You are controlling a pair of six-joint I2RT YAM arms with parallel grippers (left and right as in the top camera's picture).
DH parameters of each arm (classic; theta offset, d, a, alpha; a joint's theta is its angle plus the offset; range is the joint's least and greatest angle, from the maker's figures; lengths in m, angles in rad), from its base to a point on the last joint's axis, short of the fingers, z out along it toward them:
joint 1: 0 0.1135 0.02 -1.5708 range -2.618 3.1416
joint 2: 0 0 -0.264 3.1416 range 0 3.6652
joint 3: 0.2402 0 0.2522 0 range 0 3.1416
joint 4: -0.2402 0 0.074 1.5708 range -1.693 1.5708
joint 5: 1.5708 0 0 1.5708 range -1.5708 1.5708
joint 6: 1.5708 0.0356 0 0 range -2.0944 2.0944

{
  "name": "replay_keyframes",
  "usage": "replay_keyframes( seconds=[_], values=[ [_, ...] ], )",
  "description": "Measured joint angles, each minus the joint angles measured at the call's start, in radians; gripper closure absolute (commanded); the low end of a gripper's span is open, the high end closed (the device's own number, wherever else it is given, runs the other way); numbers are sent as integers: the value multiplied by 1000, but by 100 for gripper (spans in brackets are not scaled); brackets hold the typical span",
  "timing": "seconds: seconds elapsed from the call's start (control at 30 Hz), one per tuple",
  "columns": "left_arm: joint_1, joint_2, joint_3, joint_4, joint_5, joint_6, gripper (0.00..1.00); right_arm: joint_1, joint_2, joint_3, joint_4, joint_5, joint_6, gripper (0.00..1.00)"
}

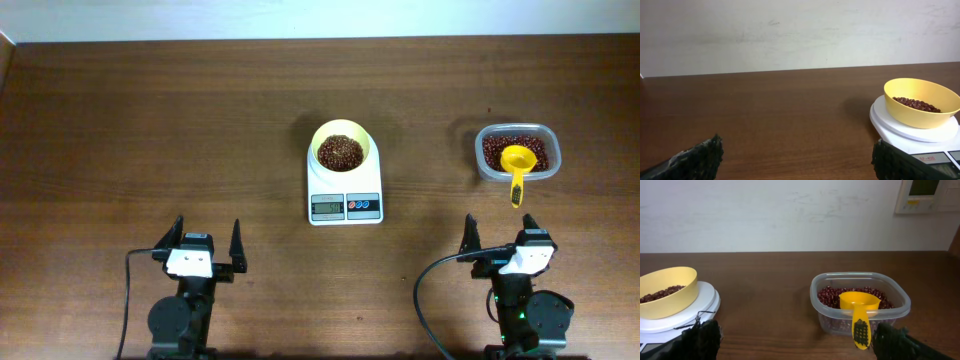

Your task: Scoop item into bowl and weigh 50g on scale

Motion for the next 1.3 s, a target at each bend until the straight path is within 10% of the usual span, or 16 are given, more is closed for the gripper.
replay_keyframes(
  seconds=[1.3],
  values=[
    [0,0,0,0,0,0,1,1,0,0,2,-31,-78,1]
  ],
)
